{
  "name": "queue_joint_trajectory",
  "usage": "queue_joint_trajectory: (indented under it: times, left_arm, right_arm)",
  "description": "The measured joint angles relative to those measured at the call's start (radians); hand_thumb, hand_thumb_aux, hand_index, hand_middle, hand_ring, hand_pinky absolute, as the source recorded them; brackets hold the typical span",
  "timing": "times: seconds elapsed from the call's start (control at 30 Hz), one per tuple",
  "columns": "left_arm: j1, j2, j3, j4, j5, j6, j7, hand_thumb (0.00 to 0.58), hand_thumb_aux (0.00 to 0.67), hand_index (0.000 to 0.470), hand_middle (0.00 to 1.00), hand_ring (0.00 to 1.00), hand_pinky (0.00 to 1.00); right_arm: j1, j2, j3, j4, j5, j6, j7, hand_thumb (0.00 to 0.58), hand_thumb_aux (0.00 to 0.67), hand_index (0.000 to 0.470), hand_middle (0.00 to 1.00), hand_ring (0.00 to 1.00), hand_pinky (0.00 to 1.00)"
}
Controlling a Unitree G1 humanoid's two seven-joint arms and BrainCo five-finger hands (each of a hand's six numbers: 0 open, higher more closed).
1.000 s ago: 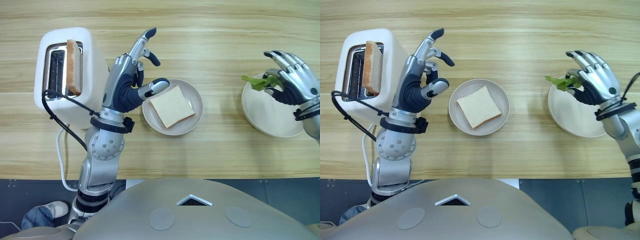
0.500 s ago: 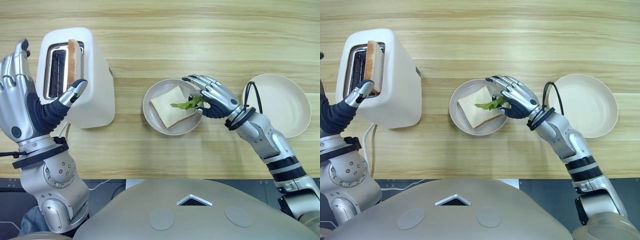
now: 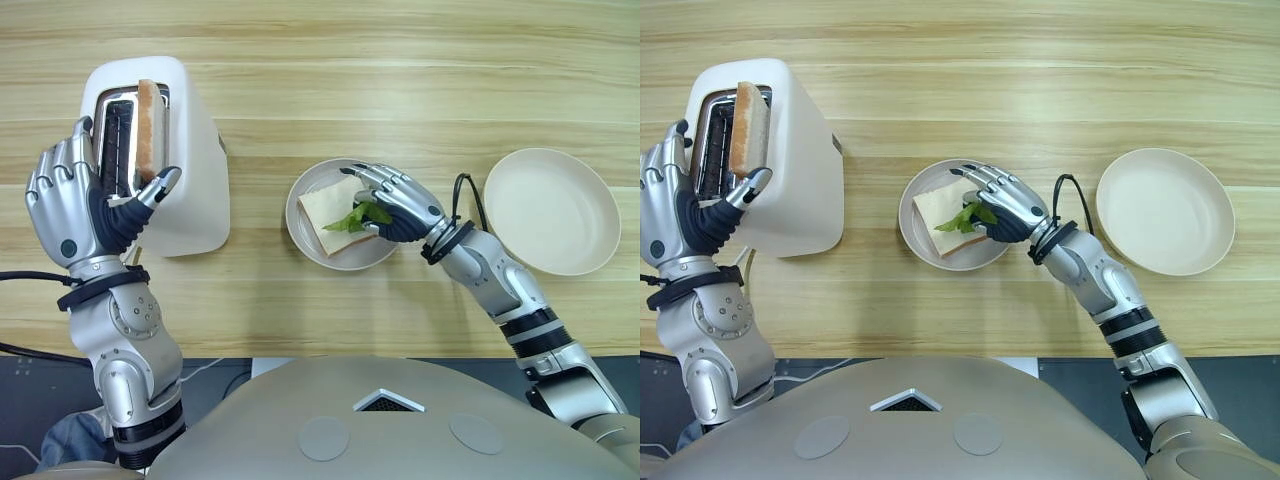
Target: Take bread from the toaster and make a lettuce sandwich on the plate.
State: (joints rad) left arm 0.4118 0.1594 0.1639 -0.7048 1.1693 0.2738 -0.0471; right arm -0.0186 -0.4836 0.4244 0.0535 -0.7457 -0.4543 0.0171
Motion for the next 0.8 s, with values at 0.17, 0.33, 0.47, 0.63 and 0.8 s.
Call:
queue_joint_trajectory:
  times: [0.17,0.33,0.47,0.63,0.8]
  left_arm:
    - [-0.031,-0.015,-0.041,0.007,0.02,0.005,0.0,0.58,0.67,0.47,0.18,0.18,0.18]
    - [-0.025,-0.008,-0.056,0.048,0.045,0.002,0.009,0.58,0.67,0.47,0.19,0.19,0.19]
    - [-0.025,0.002,-0.06,0.054,0.056,0.004,0.01,0.58,0.67,0.47,0.21,0.21,0.21]
    - [-0.027,0.015,-0.056,0.061,0.048,0.004,0.016,0.58,0.67,0.47,0.24,0.24,0.24]
    - [-0.035,0.015,-0.031,0.049,0.013,0.002,0.034,0.58,0.67,0.47,0.36,0.36,0.36]
  right_arm:
    - [0.0,0.015,0.016,0.025,-0.004,-0.005,-0.006,0.547,0.51,0.358,0.0,0.0,0.0]
    - [0.003,0.015,0.021,0.032,-0.012,-0.005,-0.006,0.0,0.0,0.0,0.0,0.0,0.0]
    - [0.008,0.015,0.007,0.023,-0.011,-0.001,-0.007,0.0,0.0,0.0,0.0,0.0,0.0]
    - [0.012,0.015,-0.042,-0.03,0.013,0.019,-0.005,0.0,0.0,0.0,0.0,0.0,0.0]
    - [0.021,0.009,-0.093,-0.086,0.04,0.04,0.003,0.0,0.0,0.0,0.0,0.0,0.0]
